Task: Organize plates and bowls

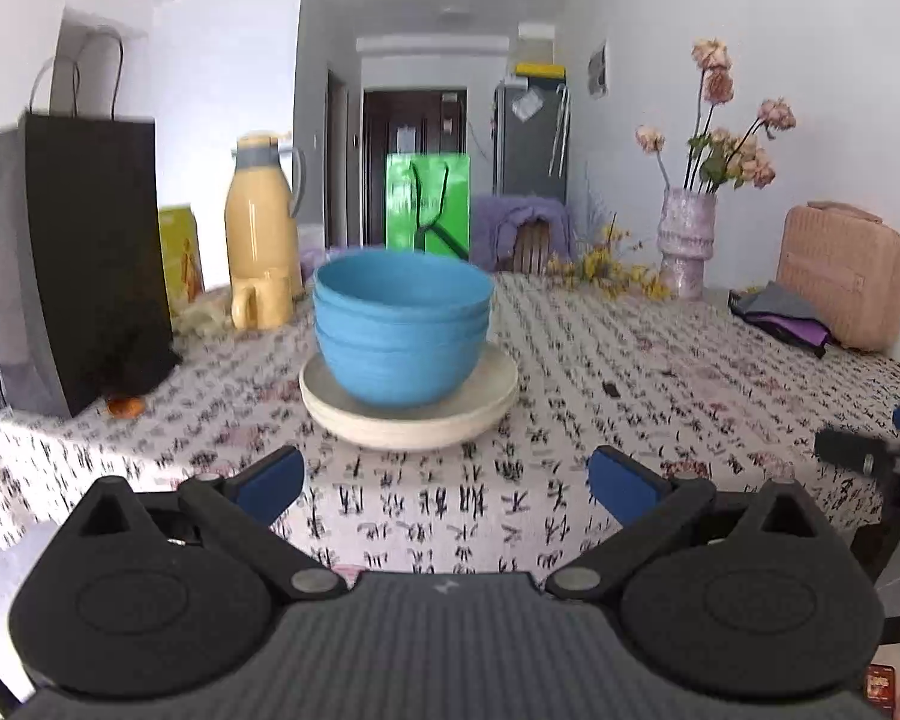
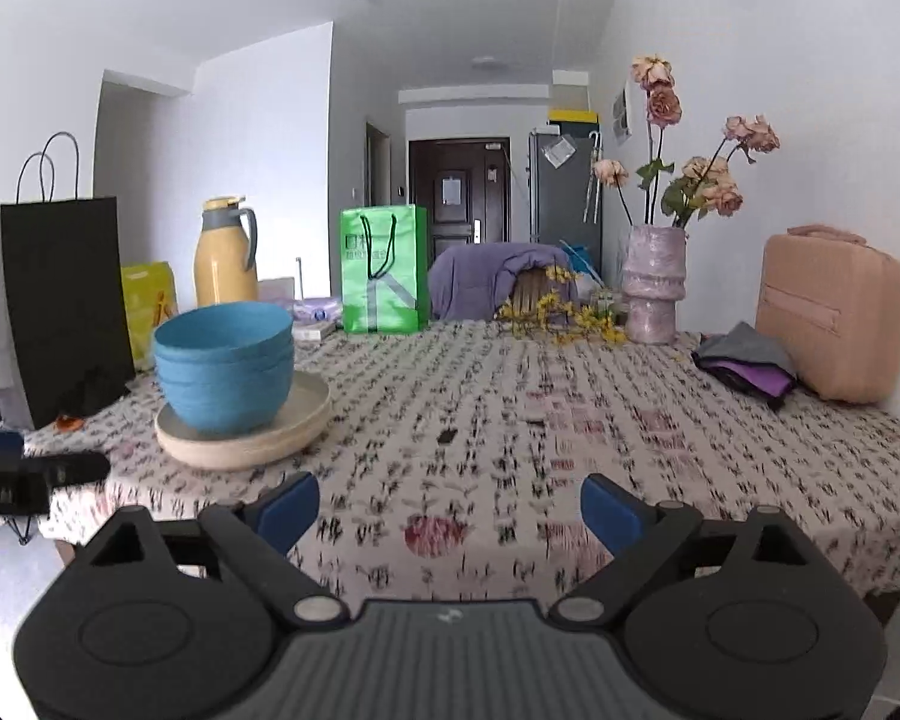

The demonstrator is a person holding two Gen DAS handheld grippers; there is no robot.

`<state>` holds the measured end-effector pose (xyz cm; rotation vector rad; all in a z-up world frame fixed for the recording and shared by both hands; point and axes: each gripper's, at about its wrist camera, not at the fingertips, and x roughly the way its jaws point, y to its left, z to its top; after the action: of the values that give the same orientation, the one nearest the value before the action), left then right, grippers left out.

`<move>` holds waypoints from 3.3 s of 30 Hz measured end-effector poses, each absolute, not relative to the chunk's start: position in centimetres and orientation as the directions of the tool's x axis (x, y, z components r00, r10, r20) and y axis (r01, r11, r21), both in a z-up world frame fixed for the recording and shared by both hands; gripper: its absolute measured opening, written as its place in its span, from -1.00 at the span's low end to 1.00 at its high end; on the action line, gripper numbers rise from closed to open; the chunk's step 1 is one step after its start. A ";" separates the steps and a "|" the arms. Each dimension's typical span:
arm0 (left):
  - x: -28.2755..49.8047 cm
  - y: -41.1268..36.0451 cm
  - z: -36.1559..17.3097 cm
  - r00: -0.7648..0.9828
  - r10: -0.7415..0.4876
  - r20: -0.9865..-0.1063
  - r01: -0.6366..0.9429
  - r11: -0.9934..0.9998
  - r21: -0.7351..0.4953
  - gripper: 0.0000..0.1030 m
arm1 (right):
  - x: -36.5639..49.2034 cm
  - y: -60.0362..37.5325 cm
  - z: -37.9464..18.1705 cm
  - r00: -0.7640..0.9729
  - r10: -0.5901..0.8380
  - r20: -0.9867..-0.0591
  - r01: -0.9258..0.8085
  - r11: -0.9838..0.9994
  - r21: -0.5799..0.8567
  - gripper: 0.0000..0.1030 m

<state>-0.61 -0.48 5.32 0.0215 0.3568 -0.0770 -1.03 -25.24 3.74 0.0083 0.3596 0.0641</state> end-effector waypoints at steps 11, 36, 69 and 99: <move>-1.6 -0.8 5.4 0.945 -0.082 -0.316 0.088 0.996 0.007 1.00 | -2.8 -24.6 3.6 0.945 0.050 -0.323 -0.063 0.998 -0.030 0.83; -1.8 -0.6 5.7 0.953 -0.087 -0.291 0.091 0.996 0.002 1.00 | -2.7 -24.9 4.4 0.955 0.044 -0.294 -0.050 0.999 -0.013 0.83; -1.9 -0.5 5.8 0.955 -0.082 -0.286 0.085 0.996 0.000 1.00 | -2.8 -24.8 4.4 0.958 0.038 -0.285 -0.039 0.999 0.005 0.83; -2.0 -0.4 5.9 0.956 -0.083 -0.280 0.087 0.996 0.002 1.00 | -2.7 -24.7 4.3 0.954 0.041 -0.296 -0.038 0.999 0.017 0.83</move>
<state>-2.00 -0.38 5.91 0.0149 0.2834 -0.0864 -2.70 -24.74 4.27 0.0108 0.3009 0.0402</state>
